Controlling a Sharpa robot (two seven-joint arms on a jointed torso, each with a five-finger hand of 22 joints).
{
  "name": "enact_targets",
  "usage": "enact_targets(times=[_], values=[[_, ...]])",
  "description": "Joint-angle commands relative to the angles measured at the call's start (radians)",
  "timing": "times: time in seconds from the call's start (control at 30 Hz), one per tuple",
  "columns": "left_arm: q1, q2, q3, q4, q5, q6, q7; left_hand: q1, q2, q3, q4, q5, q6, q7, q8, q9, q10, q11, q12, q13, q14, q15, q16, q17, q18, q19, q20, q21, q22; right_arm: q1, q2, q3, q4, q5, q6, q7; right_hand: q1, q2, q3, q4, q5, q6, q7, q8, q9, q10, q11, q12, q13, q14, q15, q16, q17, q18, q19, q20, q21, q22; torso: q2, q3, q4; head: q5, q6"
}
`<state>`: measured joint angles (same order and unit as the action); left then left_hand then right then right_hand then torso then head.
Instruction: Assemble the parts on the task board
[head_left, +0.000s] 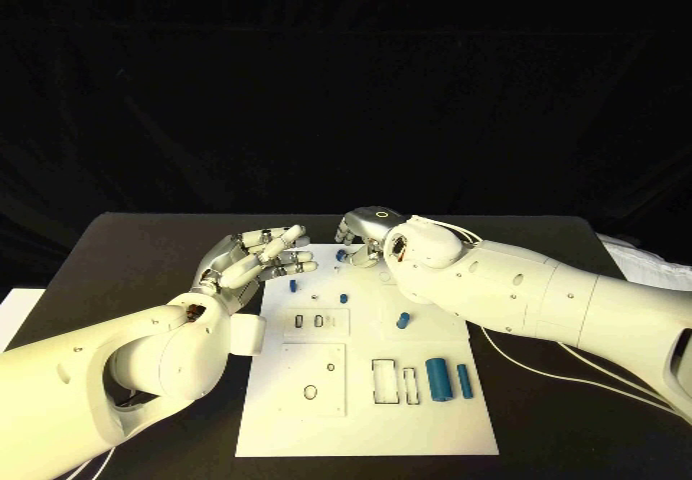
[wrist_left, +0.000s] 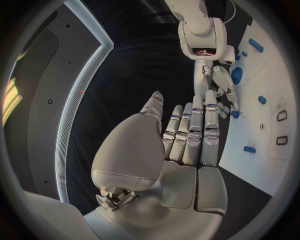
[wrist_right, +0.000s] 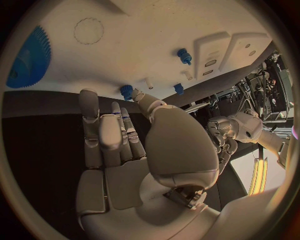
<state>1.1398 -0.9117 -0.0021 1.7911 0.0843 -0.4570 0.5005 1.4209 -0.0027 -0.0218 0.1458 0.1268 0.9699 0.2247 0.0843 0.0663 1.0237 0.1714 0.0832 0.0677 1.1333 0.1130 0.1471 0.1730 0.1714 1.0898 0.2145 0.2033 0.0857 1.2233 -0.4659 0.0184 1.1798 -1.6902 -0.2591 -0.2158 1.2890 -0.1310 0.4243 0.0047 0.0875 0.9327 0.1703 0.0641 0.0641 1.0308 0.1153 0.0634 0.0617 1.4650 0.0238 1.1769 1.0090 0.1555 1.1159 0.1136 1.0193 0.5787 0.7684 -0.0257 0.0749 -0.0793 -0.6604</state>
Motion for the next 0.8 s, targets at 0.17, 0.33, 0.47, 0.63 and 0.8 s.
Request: enact_targets(times=[0.17,0.33,0.47,0.63,0.8], values=[[0.002,-0.003,0.001,0.001,-0.004,0.02,0.001,0.004,0.003,0.0,-0.006,-0.001,0.001,0.005,-0.006,-0.001,-0.003,0.003,-0.005,-0.001,0.001,0.005,-0.007,0.001,0.008,0.004,0.003,-0.004,-0.001,0.0,-0.062,0.002,0.067,0.025,-0.074,0.021,0.022,0.004,-0.021,-0.001,0.02,0.016,0.004,0.005,0.005,0.009,0.001,0.014,0.004,0.007,0.005,-0.008,-0.014,0.021,-0.007,0.004,-0.01,-0.017,-0.001,0.0002,-0.0015,-0.003,0.002],[0.002,-0.009,0.001,0.0,-0.006,0.03,0.0,0.004,0.003,0.0,-0.007,-0.001,0.001,0.005,-0.007,-0.001,-0.003,0.003,-0.006,-0.001,0.0,0.005,-0.008,0.002,0.008,0.004,0.003,-0.005,-0.002,0.001,-0.175,0.016,0.173,0.1,-0.091,0.009,0.026,0.007,-0.018,0.006,0.047,0.041,0.006,0.004,0.005,0.089,-0.008,0.044,0.012,0.029,-0.001,0.046,0.053,0.011,0.031,0.0,0.034,0.046,-0.003,0.0008,-0.0076,-0.002,0.002],[0.002,-0.013,0.001,0.001,-0.017,0.042,-0.001,0.005,0.002,-0.001,-0.011,-0.001,0.0,0.006,-0.009,-0.001,-0.005,0.004,-0.008,-0.001,-0.004,0.006,-0.012,0.003,0.007,0.002,0.004,-0.008,-0.003,0.006,-0.263,0.029,0.244,0.195,-0.059,-0.012,0.01,-0.012,-0.036,0.019,0.063,0.035,-0.003,0.001,0.004,0.234,-0.035,0.118,0.05,0.049,-0.025,0.119,0.146,-0.009,0.099,-0.01,0.115,0.173,-0.006,0.0016,-0.0166,0.0,0.001],[0.002,-0.014,0.001,0.001,-0.024,0.048,-0.002,0.005,0.002,-0.001,-0.011,-0.001,0.0,0.006,-0.009,-0.001,-0.005,0.004,-0.008,-0.001,-0.004,0.006,-0.012,0.003,0.007,0.002,0.004,-0.008,-0.003,0.014,-0.334,0.035,0.277,0.271,0.012,-0.053,-0.017,-0.049,-0.118,0.046,0.104,0.045,-0.035,0.005,0.005,0.361,-0.072,0.265,0.172,0.064,-0.057,0.199,0.249,-0.037,0.182,-0.04,0.22,0.335,-0.01,0.003,-0.0232,-0.001,0.003],[0.002,-0.013,0.001,-0.002,-0.025,0.052,-0.003,0.005,0.003,-0.002,-0.013,-0.001,-0.001,0.006,-0.01,-0.001,-0.006,0.005,-0.009,-0.001,-0.006,0.007,-0.015,0.003,0.007,0.001,0.005,-0.01,-0.004,0.016,-0.351,0.036,0.263,0.283,0.064,-0.084,0.03,-0.015,-0.241,0.104,0.108,0.025,-0.03,0.007,0.005,0.269,-0.064,0.816,0.778,0.071,-0.054,0.28,0.356,-0.057,0.222,-0.039,0.3,0.457,-0.009,0.0029,-0.0231,-0.004,0.003]])
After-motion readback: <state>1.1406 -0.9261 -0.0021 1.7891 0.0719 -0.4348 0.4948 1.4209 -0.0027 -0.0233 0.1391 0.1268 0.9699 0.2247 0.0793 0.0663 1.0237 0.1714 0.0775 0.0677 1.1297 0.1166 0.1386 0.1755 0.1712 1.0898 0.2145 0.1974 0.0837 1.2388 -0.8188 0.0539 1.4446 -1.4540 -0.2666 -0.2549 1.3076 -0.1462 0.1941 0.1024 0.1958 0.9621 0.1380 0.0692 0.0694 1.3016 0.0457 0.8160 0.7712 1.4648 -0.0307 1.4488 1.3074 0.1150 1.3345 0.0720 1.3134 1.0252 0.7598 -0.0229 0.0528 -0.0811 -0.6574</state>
